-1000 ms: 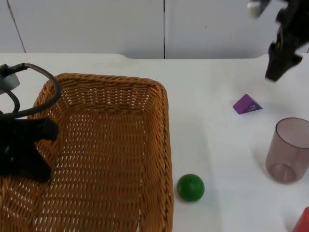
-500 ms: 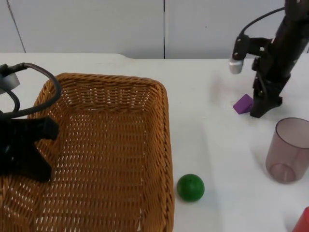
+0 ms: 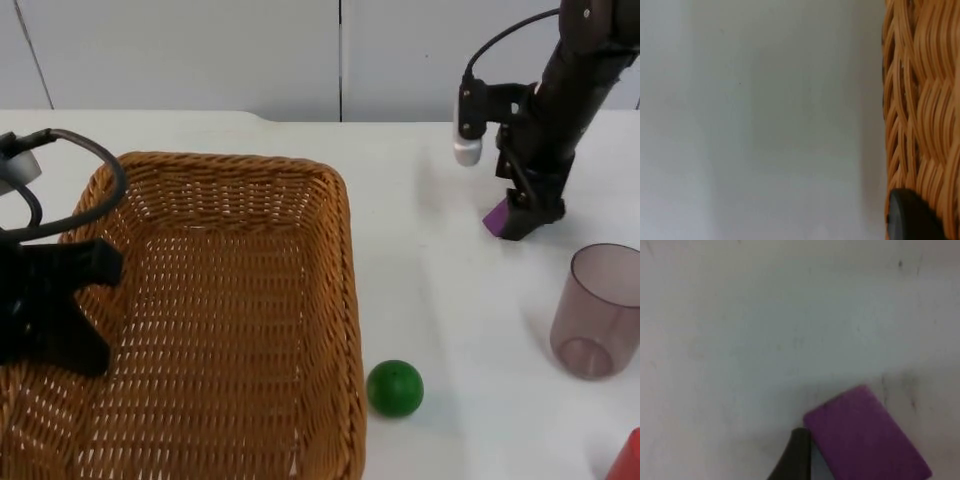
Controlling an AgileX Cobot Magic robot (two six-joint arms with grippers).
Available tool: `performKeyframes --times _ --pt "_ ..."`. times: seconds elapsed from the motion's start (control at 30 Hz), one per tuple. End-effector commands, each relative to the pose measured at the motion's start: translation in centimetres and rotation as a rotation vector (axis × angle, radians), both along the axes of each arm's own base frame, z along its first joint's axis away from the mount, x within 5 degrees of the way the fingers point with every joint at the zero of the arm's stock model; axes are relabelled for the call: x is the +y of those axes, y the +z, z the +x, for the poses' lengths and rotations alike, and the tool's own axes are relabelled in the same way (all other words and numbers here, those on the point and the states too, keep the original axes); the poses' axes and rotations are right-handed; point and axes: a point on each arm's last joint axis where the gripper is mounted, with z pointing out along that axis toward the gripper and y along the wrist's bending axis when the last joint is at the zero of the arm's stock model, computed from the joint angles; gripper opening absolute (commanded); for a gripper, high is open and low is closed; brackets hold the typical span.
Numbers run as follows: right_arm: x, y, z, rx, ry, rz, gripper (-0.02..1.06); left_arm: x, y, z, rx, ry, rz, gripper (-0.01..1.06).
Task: Pick up the basket with the left hand and place the triangular block into the basket with the right hand.
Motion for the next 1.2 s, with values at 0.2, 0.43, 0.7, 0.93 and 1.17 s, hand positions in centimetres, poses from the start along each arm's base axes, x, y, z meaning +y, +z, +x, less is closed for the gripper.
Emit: performKeyframes --times 0.2,0.43,0.7,0.93,1.17 --pt "-0.2 -0.5 -0.4 0.033 0.180 -0.098 0.80 -0.1 0.4 0.0 -0.004 0.017 -0.025 0.00" --pt "-0.1 -0.5 -0.3 0.024 0.194 -0.096 0.75 -0.1 0.4 0.0 -0.004 0.017 -0.025 0.00" --pt "-0.1 -0.4 -0.4 0.028 0.186 -0.083 0.00 -0.1 0.4 0.0 -0.004 0.017 -0.025 0.00" --pt "0.1 3.9 -0.8 0.033 0.049 -0.011 0.00 -0.1 0.4 0.0 -0.004 0.017 -0.025 0.00" --pt "-0.1 13.8 -3.2 0.031 -0.401 0.173 0.00 0.0 0.4 -0.1 -0.006 0.003 -0.020 0.00"
